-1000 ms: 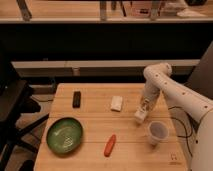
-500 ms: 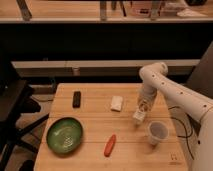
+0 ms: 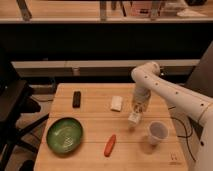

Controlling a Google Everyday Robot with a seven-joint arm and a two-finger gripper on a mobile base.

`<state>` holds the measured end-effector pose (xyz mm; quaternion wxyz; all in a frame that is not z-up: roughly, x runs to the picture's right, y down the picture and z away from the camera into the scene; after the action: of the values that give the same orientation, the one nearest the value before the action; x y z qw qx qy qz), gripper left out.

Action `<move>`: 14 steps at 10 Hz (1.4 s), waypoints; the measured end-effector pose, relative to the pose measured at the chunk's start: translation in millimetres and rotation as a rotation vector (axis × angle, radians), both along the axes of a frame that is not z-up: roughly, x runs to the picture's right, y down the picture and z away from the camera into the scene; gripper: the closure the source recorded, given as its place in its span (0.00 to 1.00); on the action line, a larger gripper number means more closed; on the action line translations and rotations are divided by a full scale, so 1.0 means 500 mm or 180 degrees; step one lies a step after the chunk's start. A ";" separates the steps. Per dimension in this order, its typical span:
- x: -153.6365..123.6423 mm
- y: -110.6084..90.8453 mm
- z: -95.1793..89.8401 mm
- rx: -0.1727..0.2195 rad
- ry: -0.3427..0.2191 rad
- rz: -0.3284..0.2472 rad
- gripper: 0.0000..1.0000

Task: Place the bottle in the ceramic bowl

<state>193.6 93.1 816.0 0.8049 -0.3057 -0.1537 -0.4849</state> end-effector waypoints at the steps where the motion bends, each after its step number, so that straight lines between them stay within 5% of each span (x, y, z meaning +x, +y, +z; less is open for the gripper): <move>1: -0.016 0.003 -0.010 0.0010 -0.0020 -0.0055 1.00; 14: -0.244 0.064 -0.108 0.0141 -0.0287 -0.0641 1.00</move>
<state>71.4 125.1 761.8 0.7509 -0.2796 -0.1476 -0.5798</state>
